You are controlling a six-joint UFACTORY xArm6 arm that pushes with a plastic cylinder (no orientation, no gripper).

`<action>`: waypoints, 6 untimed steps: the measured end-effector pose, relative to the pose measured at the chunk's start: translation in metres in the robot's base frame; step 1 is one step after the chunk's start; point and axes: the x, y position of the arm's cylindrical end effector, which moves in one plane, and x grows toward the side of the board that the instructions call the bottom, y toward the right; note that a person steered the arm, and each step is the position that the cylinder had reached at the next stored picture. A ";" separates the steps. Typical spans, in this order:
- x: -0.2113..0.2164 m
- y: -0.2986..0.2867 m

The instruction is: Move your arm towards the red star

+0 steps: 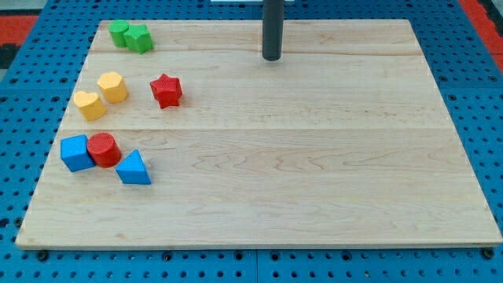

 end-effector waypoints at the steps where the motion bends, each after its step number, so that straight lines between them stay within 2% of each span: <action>1: 0.000 0.015; 3: 0.000 0.042; 4: 0.042 0.053; 5: 0.058 0.017; 6: 0.020 -0.020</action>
